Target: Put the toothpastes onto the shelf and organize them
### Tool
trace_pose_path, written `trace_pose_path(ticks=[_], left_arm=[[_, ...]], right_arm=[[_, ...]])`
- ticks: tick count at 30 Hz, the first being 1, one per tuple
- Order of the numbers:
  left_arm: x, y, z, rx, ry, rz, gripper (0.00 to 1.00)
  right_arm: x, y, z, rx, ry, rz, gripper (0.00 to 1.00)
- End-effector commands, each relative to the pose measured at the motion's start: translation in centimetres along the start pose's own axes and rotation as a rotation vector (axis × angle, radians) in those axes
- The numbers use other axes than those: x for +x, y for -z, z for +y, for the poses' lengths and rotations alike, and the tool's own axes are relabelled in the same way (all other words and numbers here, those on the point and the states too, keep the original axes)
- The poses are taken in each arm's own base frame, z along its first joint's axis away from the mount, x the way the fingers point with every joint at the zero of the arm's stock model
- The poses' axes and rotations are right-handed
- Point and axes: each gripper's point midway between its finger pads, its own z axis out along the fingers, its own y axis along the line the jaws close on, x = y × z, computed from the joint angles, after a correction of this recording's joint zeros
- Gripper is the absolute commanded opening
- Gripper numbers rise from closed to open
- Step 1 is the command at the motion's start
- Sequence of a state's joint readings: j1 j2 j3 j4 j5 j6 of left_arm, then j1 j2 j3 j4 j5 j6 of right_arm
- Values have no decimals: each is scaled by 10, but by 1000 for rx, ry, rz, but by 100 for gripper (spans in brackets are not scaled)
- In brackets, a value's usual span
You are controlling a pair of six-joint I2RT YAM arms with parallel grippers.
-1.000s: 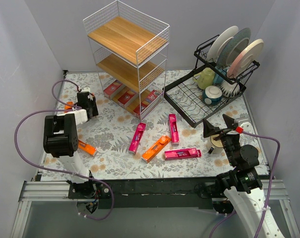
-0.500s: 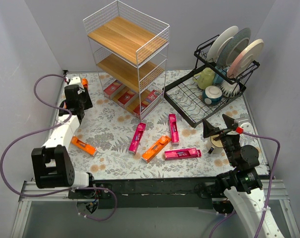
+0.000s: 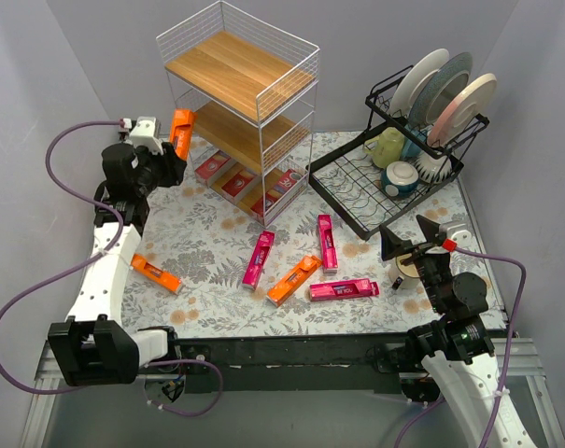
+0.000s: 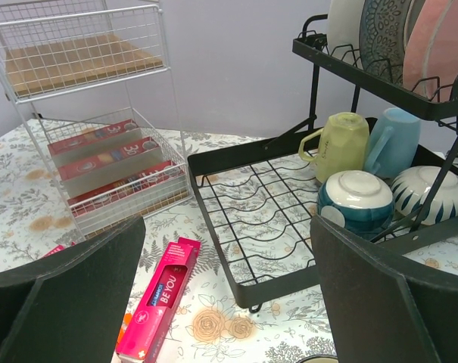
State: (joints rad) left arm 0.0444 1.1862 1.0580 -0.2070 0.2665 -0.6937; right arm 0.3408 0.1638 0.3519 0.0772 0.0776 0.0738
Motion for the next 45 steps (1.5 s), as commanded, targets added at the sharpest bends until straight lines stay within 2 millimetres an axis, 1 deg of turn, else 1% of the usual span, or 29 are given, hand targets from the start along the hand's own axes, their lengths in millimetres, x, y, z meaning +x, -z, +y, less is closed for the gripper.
trace_pose_path(ticks=[1, 3, 4, 5, 6, 7, 8, 9, 10, 11, 12, 15, 16, 17, 19, 22, 23, 25, 28, 32, 36, 37, 38, 39, 40, 41, 43, 44, 45], left_arm=[[-59, 5, -31, 141, -112, -122, 37], [-57, -10, -30, 155, -118, -99, 37], [-68, -14, -31, 163, -128, -113, 37], [-69, -18, -35, 185, -137, -112, 38], [-64, -30, -33, 192, -133, -89, 38], [-73, -33, -34, 197, -141, -103, 38], [-75, -37, -33, 201, -148, -102, 38], [-69, -48, -30, 202, -144, -81, 38], [-70, -52, -29, 202, -146, -80, 38], [-78, -55, -30, 210, -156, -94, 39], [-72, -64, -43, 242, -169, -78, 39], [-83, -75, -44, 249, -188, -93, 39], [-78, -83, -42, 252, -185, -81, 39], [-86, -85, -43, 255, -190, -100, 39], [-82, -95, -42, 263, -192, -92, 40], [-88, -104, -40, 257, -196, -107, 40], [-83, -112, -38, 252, -188, -94, 41], [-83, -118, -35, 243, -181, -92, 42], [-79, -126, -33, 236, -166, -82, 50], [-78, -126, -29, 211, -136, -79, 56], [-83, -114, -23, 143, -68, -100, 67], [-94, -103, -22, 121, -53, -132, 72], [-88, -101, -20, 102, -24, -128, 75], [-91, -95, -18, 77, 18, -141, 77], [-103, -83, -20, 68, 41, -177, 81], [-94, -79, -19, 55, 77, -169, 84], [-101, -63, -20, 28, 179, -201, 90], [-91, -62, -16, 4, 224, -187, 92], [-88, -59, -12, -30, 277, -189, 93]], right_arm=[[-27, -1, 2, -4, 9, -77, 99], [-28, -1, 0, 2, 15, -77, 99], [-27, -2, 0, 4, 18, -71, 99], [-28, -2, -1, 7, 18, -71, 99], [-27, -2, -1, 9, 21, -67, 99], [-27, -2, -1, 11, 24, -64, 99], [-26, -2, -2, 14, 25, -61, 99], [-27, -2, -3, 20, 29, -61, 99], [-26, -2, -3, 21, 28, -60, 98], [-26, -2, -4, 24, 30, -60, 99], [-26, -2, -4, 27, 31, -60, 99], [-25, -4, -5, 29, 33, -51, 99], [-24, -4, -5, 28, 33, -48, 99], [-23, -5, -5, 28, 35, -45, 99], [-22, -5, -5, 31, 36, -40, 99], [-23, -5, -6, 35, 36, -43, 99], [-22, -5, -7, 37, 38, -40, 99], [-22, -4, -7, 40, 40, -41, 99], [-23, -4, -8, 43, 41, -44, 98], [-23, -4, -8, 43, 41, -42, 99], [-23, -4, -7, 40, 39, -42, 99], [-22, -4, -7, 39, 39, -40, 99], [-22, -4, -7, 39, 38, -42, 99], [-23, -4, -6, 36, 36, -43, 98], [-22, -4, -6, 33, 36, -42, 99], [-22, -4, -5, 31, 36, -42, 98], [-22, -4, -5, 26, 33, -41, 99], [-23, -4, -5, 28, 34, -46, 99], [-23, -4, -4, 26, 33, -48, 98]])
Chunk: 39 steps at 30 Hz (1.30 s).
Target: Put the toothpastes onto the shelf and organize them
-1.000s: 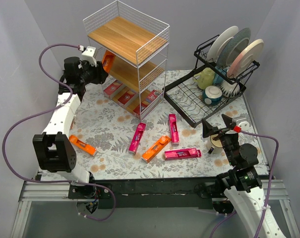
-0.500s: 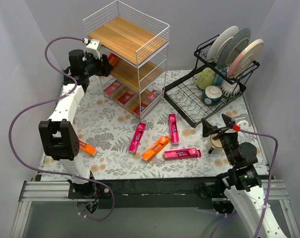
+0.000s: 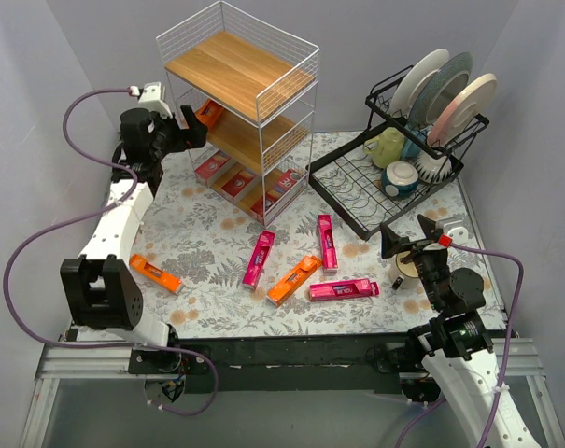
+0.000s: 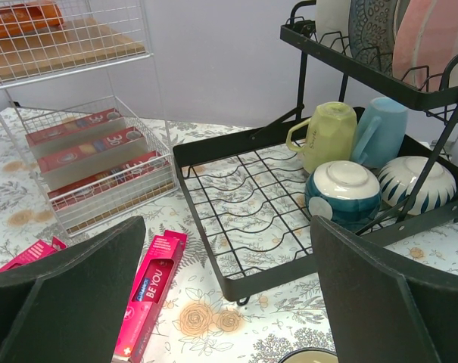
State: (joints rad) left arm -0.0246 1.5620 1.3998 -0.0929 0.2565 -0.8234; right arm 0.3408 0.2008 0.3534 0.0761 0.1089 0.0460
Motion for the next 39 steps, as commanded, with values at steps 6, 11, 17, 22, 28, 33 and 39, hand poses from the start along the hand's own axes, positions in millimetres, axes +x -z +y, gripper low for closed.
trace_pose_path(ticks=[6, 11, 17, 22, 28, 33, 39], left_arm=[[-19, 47, -7, -121, 544, -127, 93], [-11, 41, -9, -127, 773, -120, 91], [-5, 32, -1, -149, 867, -127, 85], [1, 17, 2, -147, 909, -109, 77], [0, 6, 3, -124, 963, -121, 69], [-2, -1, 3, -99, 997, -129, 63], [-7, -5, 3, -91, 1007, -141, 57]], right_arm=[[-32, 2, 2, -9, 1, -85, 98], [-34, 3, 2, -5, 1, -92, 99], [-36, 5, 1, -1, 0, -101, 99], [-37, 5, 0, 2, -2, -104, 99], [-38, 5, 0, 7, -2, -106, 99], [-37, 5, -1, 8, -2, -104, 99], [-38, 5, -1, 8, -2, -106, 99]])
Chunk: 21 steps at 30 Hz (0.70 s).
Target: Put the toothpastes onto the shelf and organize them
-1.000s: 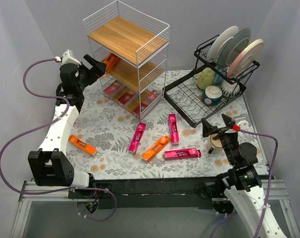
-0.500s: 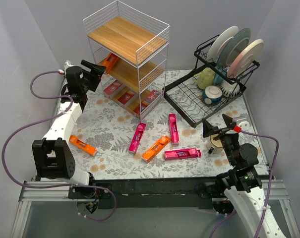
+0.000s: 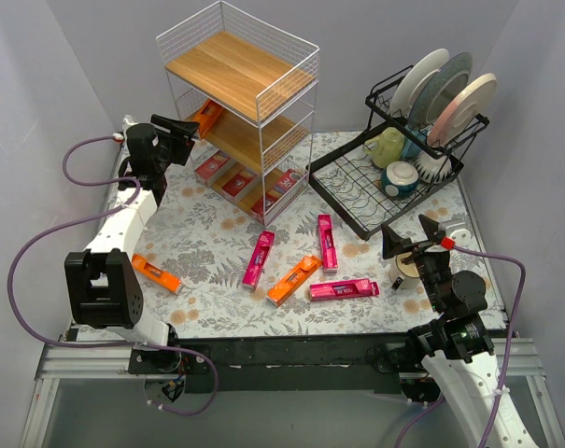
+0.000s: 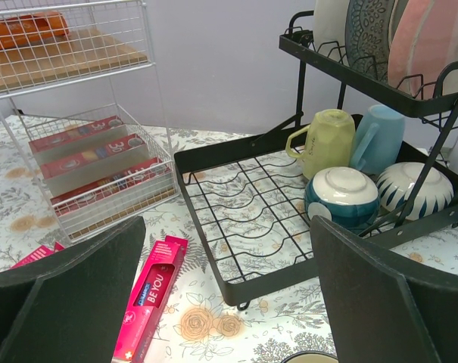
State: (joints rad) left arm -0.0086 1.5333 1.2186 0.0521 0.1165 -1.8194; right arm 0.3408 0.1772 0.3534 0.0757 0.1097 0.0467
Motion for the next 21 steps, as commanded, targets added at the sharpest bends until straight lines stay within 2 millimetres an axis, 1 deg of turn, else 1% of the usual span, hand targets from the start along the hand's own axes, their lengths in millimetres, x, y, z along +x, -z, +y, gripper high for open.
trace_pose_path(ticks=[1, 3, 4, 6, 7, 10, 11, 12, 13, 14, 15, 17, 19, 21], left_arm=[[-11, -2, -22, 56, 14, -18, 56], [-10, -4, -20, 51, 19, -14, 53], [-9, -5, -19, 48, 21, -13, 49], [-10, -6, -18, 45, 25, -17, 46], [-10, -6, -17, 43, 26, -17, 42], [-12, -7, -17, 38, 31, -29, 35], [-13, -7, -16, 36, 30, -31, 35], [-15, -8, -20, 43, 30, -37, 34], [-28, -8, -15, 34, 36, -63, 33], [-32, -10, -12, 26, 38, -68, 32], [-35, -11, -16, 30, 37, -71, 31], [-40, -13, -15, 23, 37, -80, 31], [-46, -14, -19, 33, 36, -95, 31], [-51, -17, -17, 26, 35, -102, 31]], right_arm=[[-32, 2, 0, 7, 0, -83, 99], [-31, 2, -1, 8, 0, -81, 99], [-32, 2, -1, 8, 0, -83, 99], [-32, 2, -1, 8, 2, -81, 99], [-32, 2, -1, 8, 0, -83, 99], [-32, 2, -1, 11, 0, -84, 99], [-32, 2, -1, 10, 0, -84, 99], [-33, 2, -1, 11, 0, -84, 99], [-33, 2, -1, 10, 0, -84, 99], [-32, 2, -1, 10, 0, -83, 99], [-32, 2, -1, 10, 0, -83, 99], [-32, 2, -2, 13, 0, -83, 99], [-33, 2, -1, 11, 0, -84, 99], [-32, 2, -1, 13, 0, -81, 99]])
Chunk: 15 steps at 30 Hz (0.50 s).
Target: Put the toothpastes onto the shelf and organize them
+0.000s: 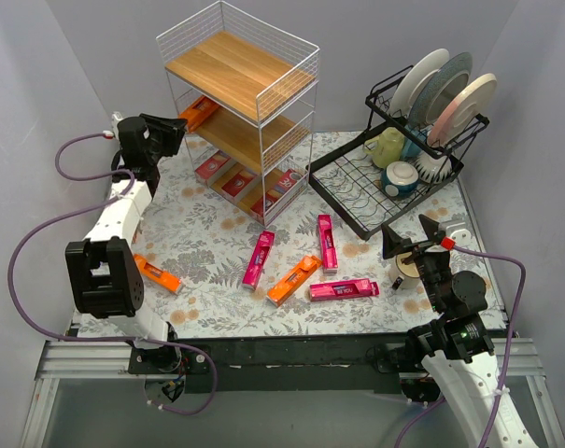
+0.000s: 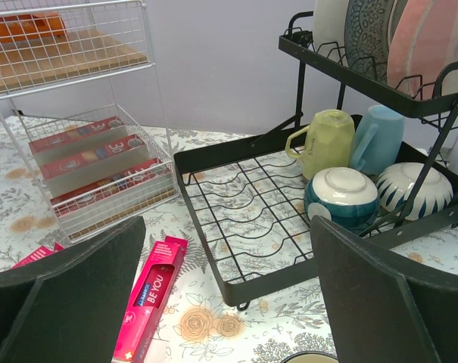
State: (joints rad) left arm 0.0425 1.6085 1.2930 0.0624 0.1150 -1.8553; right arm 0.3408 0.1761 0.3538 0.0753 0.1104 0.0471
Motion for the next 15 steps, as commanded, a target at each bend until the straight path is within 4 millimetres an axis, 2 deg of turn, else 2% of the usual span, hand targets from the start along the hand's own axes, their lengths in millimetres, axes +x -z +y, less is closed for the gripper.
trace_pose_path(ticks=[1, 5, 15], left_arm=[[-24, -1, -26, 44, -13, -53, 31], [-27, -8, -30, 44, -30, -45, 33], [-19, -23, -18, 25, -46, 3, 39]], right_arm=[[-31, 2, -1, 12, 2, -80, 99], [-32, 2, -2, 14, 0, -82, 99], [-31, 2, -1, 12, 0, -79, 99]])
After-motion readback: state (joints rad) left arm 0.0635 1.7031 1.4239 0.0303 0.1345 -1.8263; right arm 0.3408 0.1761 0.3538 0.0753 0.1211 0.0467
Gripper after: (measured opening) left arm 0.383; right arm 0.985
